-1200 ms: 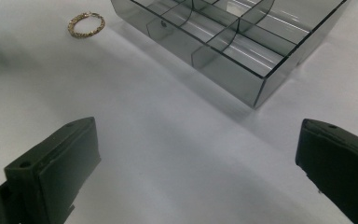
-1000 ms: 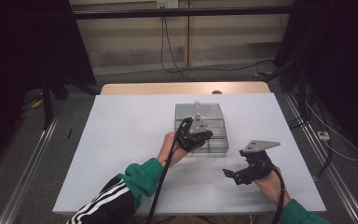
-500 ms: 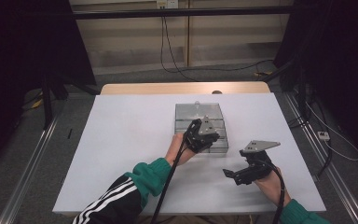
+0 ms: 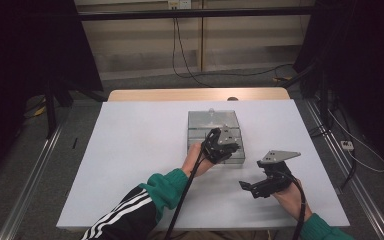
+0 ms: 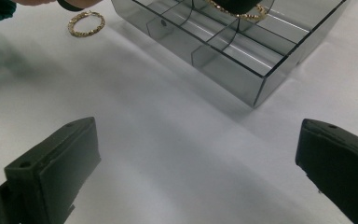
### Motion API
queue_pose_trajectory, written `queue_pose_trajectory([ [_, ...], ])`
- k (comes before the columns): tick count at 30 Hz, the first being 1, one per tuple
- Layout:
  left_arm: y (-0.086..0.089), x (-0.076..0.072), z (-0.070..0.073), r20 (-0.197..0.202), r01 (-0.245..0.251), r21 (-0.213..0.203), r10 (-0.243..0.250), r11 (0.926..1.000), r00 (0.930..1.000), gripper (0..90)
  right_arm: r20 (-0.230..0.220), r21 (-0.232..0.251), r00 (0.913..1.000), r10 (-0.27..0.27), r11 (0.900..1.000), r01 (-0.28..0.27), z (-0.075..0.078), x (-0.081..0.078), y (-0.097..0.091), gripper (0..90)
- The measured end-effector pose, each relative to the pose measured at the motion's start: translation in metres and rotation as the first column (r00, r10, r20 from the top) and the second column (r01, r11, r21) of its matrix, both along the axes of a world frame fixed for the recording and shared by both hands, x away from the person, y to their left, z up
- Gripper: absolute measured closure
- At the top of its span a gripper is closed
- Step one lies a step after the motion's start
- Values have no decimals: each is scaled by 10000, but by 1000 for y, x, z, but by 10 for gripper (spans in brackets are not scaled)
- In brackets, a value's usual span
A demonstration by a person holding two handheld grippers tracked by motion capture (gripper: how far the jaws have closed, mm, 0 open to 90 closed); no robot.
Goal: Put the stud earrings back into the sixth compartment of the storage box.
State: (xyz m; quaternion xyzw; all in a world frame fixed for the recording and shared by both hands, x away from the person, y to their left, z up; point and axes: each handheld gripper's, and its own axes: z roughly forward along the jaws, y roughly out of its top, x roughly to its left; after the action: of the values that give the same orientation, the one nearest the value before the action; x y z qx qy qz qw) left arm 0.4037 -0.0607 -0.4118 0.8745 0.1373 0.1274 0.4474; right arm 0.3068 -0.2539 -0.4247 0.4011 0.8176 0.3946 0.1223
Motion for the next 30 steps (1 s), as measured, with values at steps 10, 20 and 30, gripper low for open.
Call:
queue_pose_trajectory([
  [10, 8, 1, 3, -333, -54, -30, 53, 10000, 9994, 629, 9, 2, 10000, -11, 10000, 11, 1, 0, 0, 0],
  [20, 41, -9, 17, -374, -160, 199, 167, 9997, 9992, 362, 20, -34, 10000, 6, 10000, -6, 1, -1, 0, 0],
  [30, 80, -21, 17, -268, -699, 552, 715, 9960, 9971, 148, 3, -53, 10000, 16, 10000, -16, 1, -1, 1, 0],
])
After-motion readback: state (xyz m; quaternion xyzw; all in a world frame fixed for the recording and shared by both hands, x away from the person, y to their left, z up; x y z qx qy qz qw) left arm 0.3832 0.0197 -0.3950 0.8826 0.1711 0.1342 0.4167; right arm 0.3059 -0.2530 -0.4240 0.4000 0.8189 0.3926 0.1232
